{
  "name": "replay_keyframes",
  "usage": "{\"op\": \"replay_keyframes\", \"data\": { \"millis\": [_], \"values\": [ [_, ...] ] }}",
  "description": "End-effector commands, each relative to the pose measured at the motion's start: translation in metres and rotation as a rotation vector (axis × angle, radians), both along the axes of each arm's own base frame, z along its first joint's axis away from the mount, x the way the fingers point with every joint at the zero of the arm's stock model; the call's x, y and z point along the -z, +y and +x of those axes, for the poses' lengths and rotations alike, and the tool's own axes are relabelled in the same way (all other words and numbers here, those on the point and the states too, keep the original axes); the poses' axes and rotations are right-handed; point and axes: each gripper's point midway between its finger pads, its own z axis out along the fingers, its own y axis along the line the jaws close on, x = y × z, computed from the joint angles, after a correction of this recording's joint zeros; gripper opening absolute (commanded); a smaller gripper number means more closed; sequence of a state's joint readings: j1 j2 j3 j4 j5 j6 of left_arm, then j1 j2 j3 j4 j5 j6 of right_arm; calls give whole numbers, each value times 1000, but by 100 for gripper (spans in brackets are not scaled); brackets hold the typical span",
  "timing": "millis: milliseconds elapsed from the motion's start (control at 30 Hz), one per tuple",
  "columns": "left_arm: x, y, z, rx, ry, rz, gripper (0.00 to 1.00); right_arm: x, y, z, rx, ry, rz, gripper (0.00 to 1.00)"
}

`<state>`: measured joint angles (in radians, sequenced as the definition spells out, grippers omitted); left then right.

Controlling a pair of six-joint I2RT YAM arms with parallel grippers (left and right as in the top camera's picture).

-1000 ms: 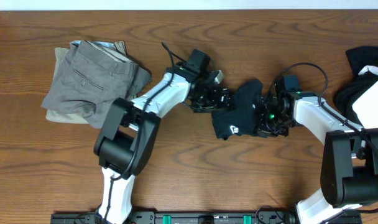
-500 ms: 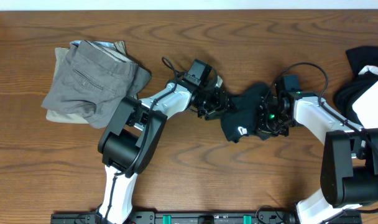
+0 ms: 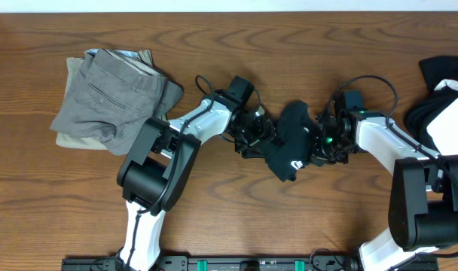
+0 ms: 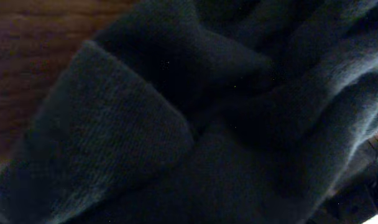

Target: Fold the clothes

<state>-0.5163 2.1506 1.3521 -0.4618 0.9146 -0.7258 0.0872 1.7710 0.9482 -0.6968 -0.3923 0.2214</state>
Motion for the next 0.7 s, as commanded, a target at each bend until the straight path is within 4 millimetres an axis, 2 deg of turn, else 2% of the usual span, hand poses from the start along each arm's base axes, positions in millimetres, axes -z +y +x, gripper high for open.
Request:
{"op": "replay_keyframes", "data": {
  "millis": [0, 133, 233, 333, 467, 667],
  "values": [
    [40, 39, 20, -53, -65, 138, 72, -21, 6, 6, -12, -61, 72, 14],
    [36, 48, 53, -47, -222, 80, 73, -53, 4, 14, -4, -163, 89, 16],
    [30, 55, 78, -52, -335, 44, 82, -82, 10, 21, -28, -275, 120, 20],
    [16, 62, 95, -70, -378, -20, 88, -99, 15, 28, -56, -360, 132, 21],
    [-15, 67, 100, -81, -365, -150, 100, -94, 23, 38, -67, -390, 119, 21],
    [-23, 75, 82, -36, -336, -121, 98, -64, 47, 59, -93, -389, 143, 17]
  ]
}}
